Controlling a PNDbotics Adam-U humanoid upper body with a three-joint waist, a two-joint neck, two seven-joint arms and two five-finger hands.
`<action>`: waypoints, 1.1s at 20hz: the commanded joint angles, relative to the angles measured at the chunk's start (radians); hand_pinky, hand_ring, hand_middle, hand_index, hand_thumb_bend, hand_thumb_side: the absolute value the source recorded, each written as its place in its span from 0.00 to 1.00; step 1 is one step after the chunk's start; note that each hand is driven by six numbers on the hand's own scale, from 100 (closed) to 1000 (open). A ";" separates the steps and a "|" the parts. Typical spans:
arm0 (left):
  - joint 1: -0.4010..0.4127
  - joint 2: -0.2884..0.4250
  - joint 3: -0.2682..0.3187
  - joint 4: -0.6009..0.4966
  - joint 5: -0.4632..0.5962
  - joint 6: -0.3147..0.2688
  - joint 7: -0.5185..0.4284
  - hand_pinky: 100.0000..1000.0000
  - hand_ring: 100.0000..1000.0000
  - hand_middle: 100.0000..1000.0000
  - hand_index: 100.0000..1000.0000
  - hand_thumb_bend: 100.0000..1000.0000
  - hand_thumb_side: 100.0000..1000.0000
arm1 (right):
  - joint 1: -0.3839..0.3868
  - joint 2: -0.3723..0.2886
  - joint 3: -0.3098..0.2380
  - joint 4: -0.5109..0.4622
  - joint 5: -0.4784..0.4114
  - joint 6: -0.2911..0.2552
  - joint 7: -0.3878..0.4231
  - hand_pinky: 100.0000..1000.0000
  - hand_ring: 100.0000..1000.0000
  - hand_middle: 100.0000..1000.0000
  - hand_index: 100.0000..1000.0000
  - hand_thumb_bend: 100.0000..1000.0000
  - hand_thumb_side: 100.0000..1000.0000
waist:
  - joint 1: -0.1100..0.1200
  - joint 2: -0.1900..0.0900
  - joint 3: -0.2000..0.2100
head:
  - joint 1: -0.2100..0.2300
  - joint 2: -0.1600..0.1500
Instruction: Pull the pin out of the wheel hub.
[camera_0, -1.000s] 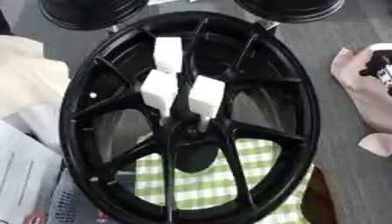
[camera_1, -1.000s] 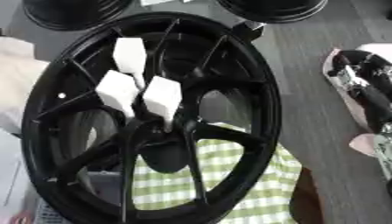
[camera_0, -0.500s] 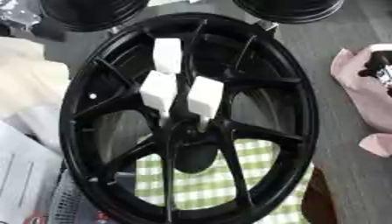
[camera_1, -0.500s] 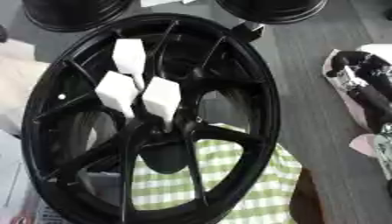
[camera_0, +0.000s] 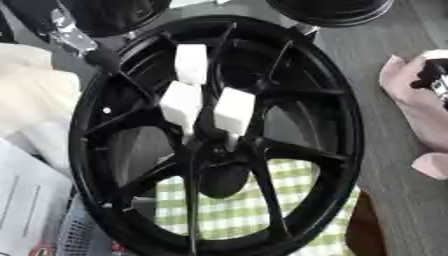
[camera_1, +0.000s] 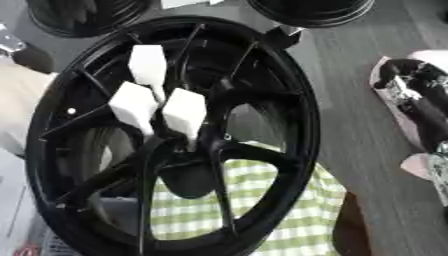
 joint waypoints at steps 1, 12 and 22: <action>-0.029 0.007 -0.006 -0.006 0.036 0.030 0.010 0.64 0.57 0.56 0.74 0.70 0.24 | -0.009 -0.025 -0.004 -0.015 -0.001 0.004 -0.002 0.86 0.59 0.54 0.67 0.24 0.34 | -0.003 -0.024 -0.002 | 0.004 0.007; 0.020 0.100 -0.009 -0.207 0.083 0.038 0.155 0.65 0.62 0.59 0.74 0.74 0.26 | -0.008 -0.024 -0.001 -0.013 0.002 0.006 -0.001 0.87 0.59 0.54 0.67 0.24 0.34 | 0.008 -0.018 0.001 | -0.002 -0.006; 0.089 0.187 -0.007 -0.436 0.085 0.121 0.275 0.65 0.62 0.63 0.76 0.74 0.26 | -0.010 -0.022 0.000 -0.015 0.010 0.008 0.001 0.87 0.59 0.54 0.67 0.24 0.35 | 0.013 -0.003 -0.002 | -0.005 -0.015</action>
